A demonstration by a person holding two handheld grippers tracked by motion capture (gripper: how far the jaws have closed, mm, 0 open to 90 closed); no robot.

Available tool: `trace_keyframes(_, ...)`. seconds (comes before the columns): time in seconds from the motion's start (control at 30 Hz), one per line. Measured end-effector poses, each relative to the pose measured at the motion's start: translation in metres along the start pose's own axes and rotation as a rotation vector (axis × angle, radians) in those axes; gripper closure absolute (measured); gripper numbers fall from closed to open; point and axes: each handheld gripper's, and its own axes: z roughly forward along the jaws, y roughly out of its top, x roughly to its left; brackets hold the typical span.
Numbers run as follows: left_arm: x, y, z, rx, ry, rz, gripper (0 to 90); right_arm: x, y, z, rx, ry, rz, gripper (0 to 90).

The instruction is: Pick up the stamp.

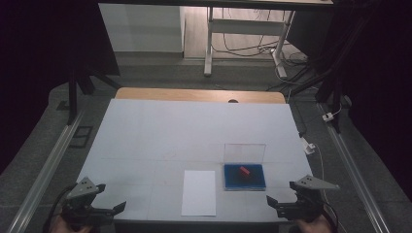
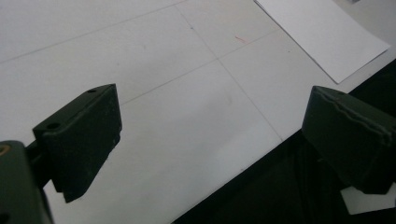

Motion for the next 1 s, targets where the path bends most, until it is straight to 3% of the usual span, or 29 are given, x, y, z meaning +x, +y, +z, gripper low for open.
trace_keyframes(0.2, 0.0023, 0.0000, -0.0001, 0.001, -0.019, -0.010, 6.2, -0.0003, 0.0008, 0.0020, 0.017, 0.022, 0.004, 0.0)
trace_keyframes(0.33, 0.0052, 0.0005, 0.0020, 0.014, -0.027, -0.040, 5.7, -0.0005, 0.0009, 0.0027, 0.024, 0.034, -0.004, 0.0)
trace_keyframes(0.53, 0.0075, -0.0006, 0.0002, -0.007, -0.038, -0.062, 4.5, -0.0001, 0.0012, 0.0032, 0.031, 0.041, -0.007, 0.0)
trace_keyframes(0.8, 0.0006, -0.0003, 0.0004, 0.005, -0.030, 0.002, 4.4, 0.0014, 0.0022, 0.0042, 0.041, 0.041, -0.024, 0.0)
trace_keyframes(1.0, -0.0006, -0.0004, 0.0001, 0.003, -0.026, 0.012, 4.4, 0.0028, 0.0025, 0.0047, 0.042, 0.028, -0.036, 0.0)
